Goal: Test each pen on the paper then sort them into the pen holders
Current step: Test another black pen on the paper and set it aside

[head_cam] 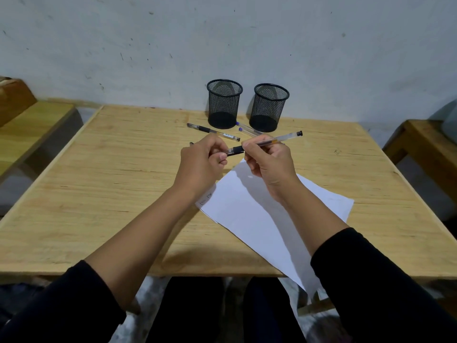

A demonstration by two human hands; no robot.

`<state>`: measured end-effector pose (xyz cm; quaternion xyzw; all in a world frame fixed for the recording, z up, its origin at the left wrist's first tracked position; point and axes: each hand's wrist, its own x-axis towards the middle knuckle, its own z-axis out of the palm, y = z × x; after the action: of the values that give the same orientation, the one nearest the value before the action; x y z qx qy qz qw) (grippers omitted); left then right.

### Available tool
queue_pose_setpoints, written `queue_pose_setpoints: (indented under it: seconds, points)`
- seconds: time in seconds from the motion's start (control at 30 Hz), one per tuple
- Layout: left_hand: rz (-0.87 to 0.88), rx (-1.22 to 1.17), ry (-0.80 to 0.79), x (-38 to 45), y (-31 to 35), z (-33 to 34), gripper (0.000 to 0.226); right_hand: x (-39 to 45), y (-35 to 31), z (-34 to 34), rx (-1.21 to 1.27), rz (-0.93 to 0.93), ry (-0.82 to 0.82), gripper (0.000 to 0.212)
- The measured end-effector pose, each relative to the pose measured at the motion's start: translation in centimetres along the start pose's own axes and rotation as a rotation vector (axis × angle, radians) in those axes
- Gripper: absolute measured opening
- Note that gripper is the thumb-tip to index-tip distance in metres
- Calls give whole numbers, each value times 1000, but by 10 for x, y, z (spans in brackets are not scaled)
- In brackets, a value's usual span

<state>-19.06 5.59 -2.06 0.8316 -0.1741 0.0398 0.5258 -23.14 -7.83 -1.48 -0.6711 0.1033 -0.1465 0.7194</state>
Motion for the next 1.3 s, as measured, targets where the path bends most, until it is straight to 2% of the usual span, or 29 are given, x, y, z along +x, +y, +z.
queue_pose_setpoints:
  seconds: [0.1,0.2,0.37,0.5,0.57,0.63,0.7,0.83,1.03,1.3]
  points:
    - [-28,10,-19,0,-5,-11,18,-3,-4,7,-16,-10,17,9]
    - [-64,-37,2,12,-10,-31,21,-8,-9,13,37,-55,95,10]
    - [-79,-316,-8,28,-10,-62,33,-37,3,37,-227,-101,134,12]
    - [-79,-380,-30,26,-12,-66,29,-60,18,67,-379,-125,230,15]
    - [-113,-379,16,22,-21,-66,26,-65,25,80,-381,-109,255,16]
    - [-135,-201,98,15,-34,-67,24,-65,33,91,-403,-80,281,16]
    - [-159,80,145,4,-52,-69,24,-63,39,100,-435,-55,312,16]
    - [-72,441,116,-11,-97,-69,28,-57,49,114,-620,-79,366,18]
    - [-29,468,145,-12,-105,-66,30,-46,49,128,-780,-82,394,26]
    - [-22,476,141,-13,-106,-65,30,-42,49,132,-965,-44,343,27]
